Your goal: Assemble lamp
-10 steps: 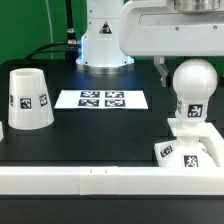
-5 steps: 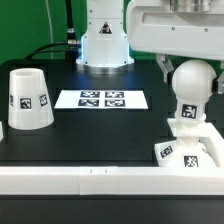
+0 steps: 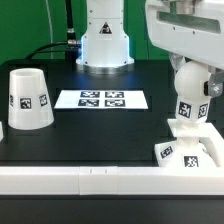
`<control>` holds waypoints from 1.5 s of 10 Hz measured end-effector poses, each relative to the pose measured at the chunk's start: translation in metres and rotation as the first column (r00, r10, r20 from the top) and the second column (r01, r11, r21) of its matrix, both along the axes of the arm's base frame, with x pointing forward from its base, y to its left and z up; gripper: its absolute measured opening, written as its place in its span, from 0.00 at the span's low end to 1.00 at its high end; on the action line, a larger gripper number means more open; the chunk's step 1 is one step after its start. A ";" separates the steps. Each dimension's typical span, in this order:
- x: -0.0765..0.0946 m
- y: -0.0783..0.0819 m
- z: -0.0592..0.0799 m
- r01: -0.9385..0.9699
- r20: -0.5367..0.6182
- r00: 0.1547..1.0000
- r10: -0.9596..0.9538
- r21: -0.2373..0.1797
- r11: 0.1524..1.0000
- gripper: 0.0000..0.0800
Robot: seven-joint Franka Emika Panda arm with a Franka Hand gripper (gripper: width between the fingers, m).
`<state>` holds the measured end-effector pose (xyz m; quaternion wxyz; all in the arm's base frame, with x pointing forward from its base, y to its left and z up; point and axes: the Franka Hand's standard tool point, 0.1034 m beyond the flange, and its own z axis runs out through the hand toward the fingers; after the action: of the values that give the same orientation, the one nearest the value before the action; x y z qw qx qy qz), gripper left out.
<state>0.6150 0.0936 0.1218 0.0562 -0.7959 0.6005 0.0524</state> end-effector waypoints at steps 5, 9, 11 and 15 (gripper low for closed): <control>-0.001 0.006 0.000 -0.046 0.006 0.999 0.046 0.008 0.999 0.87; 0.000 0.005 0.000 -0.332 0.058 0.942 0.331 0.001 0.943 0.87; 0.000 0.005 0.000 -0.489 0.084 0.869 0.488 -0.008 0.872 0.87; -0.001 0.006 -0.001 -0.801 0.087 0.585 0.806 -0.093 0.592 0.87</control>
Offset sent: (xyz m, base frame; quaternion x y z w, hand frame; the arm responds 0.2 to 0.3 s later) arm -0.0068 -0.0100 0.0054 0.0274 0.0165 -0.1523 0.9878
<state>0.6136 0.0992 0.1209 0.0451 -0.9838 0.1730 0.0113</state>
